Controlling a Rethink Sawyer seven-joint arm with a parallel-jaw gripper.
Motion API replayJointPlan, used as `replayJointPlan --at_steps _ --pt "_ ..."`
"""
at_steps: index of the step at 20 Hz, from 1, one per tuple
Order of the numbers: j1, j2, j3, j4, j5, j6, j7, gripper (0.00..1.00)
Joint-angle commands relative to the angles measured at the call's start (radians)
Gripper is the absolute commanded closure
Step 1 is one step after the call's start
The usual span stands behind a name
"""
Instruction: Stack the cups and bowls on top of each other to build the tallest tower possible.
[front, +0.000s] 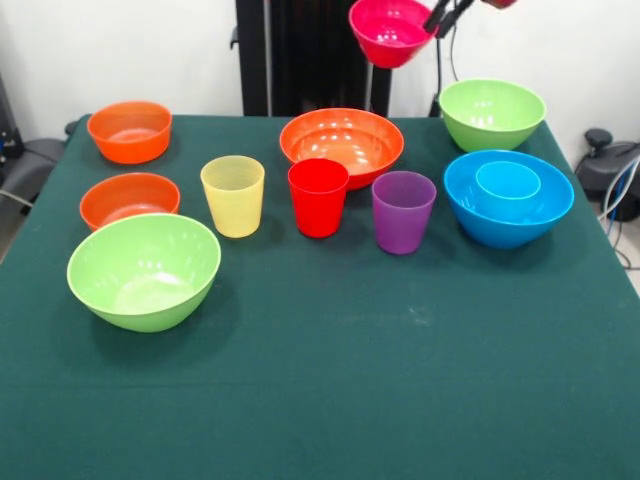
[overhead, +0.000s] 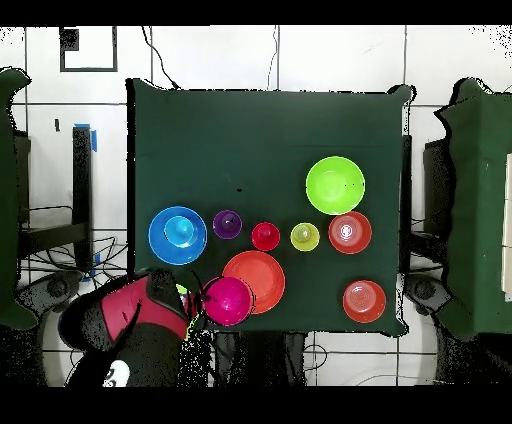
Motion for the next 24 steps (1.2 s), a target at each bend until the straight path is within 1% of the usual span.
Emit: replayJointPlan --at_steps 1,5,9,12,16,17,20,24 --pt "0.043 0.112 0.026 -0.141 0.062 0.130 0.252 1.00" --pt "0.067 0.151 0.010 -0.200 0.086 0.177 0.269 1.00" --pt "0.093 0.186 -0.014 -0.230 0.104 0.151 0.303 1.00" --pt "0.104 0.187 -0.021 -0.247 0.125 0.155 0.306 1.00" --pt "0.135 0.198 -0.058 -0.293 0.128 0.155 0.332 1.00" --pt "0.148 0.199 -0.077 -0.309 0.120 0.138 0.343 1.00" --pt "0.156 0.192 -0.089 -0.322 0.133 0.144 0.348 1.00" --pt "0.172 0.186 -0.104 -0.325 0.146 0.085 0.385 1.00"
